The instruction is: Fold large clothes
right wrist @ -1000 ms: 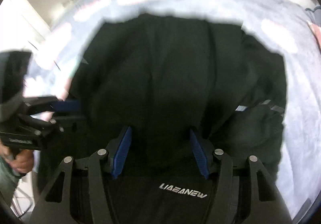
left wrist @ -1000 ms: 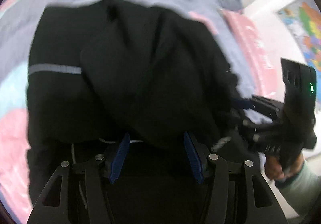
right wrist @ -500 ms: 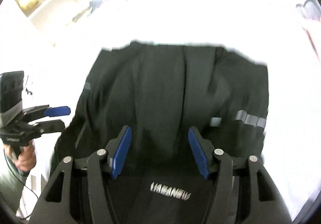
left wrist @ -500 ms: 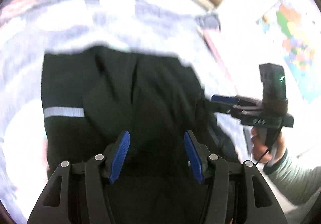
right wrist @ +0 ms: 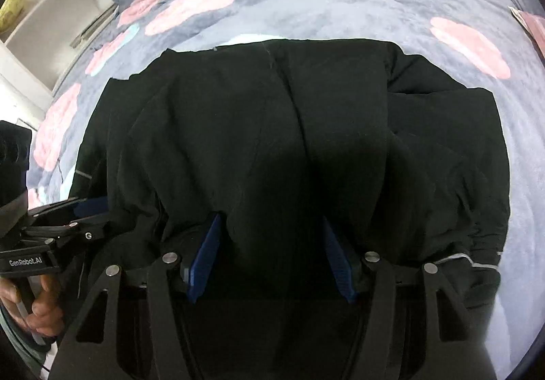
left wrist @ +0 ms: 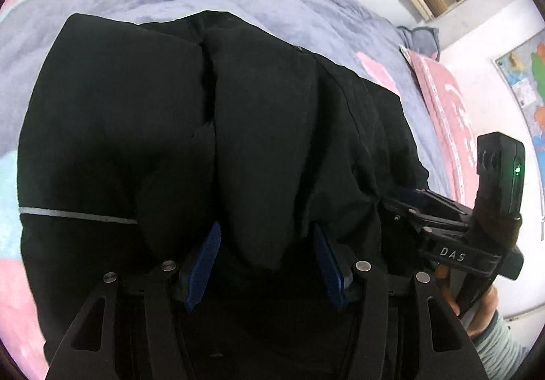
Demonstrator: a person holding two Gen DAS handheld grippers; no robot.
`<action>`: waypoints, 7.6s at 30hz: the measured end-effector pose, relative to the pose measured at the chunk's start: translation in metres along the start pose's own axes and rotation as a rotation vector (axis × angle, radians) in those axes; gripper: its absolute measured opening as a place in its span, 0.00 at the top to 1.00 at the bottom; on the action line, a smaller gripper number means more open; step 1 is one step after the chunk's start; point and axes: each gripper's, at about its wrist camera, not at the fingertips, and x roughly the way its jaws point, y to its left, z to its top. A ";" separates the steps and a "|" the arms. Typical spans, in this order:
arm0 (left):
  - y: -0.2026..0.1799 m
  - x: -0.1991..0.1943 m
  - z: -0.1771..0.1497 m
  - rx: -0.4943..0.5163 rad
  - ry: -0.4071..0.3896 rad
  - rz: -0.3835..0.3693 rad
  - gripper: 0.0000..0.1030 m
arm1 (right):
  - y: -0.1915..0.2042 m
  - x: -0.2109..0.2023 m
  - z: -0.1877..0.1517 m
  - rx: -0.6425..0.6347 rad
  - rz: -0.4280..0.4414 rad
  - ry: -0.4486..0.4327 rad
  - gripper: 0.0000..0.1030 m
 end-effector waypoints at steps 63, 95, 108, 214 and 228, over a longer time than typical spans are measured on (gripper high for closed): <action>0.100 -0.184 -0.303 -0.093 -0.260 0.206 0.44 | -0.068 -0.218 -0.335 0.235 -0.246 -0.201 0.28; 0.061 -0.181 -0.331 -0.018 -0.222 -0.125 0.67 | -0.043 -0.230 -0.366 0.202 -0.108 -0.155 0.71; 0.071 -0.178 -0.379 -0.044 -0.133 -0.069 0.61 | -0.054 -0.212 -0.411 0.280 -0.036 -0.070 0.50; 0.084 -0.123 0.045 0.026 -0.394 0.099 0.94 | -0.115 -0.106 0.012 -0.085 -0.340 -0.366 0.84; 0.096 -0.128 0.096 -0.158 -0.543 0.285 0.94 | -0.114 -0.098 0.097 0.030 -0.575 -0.372 0.86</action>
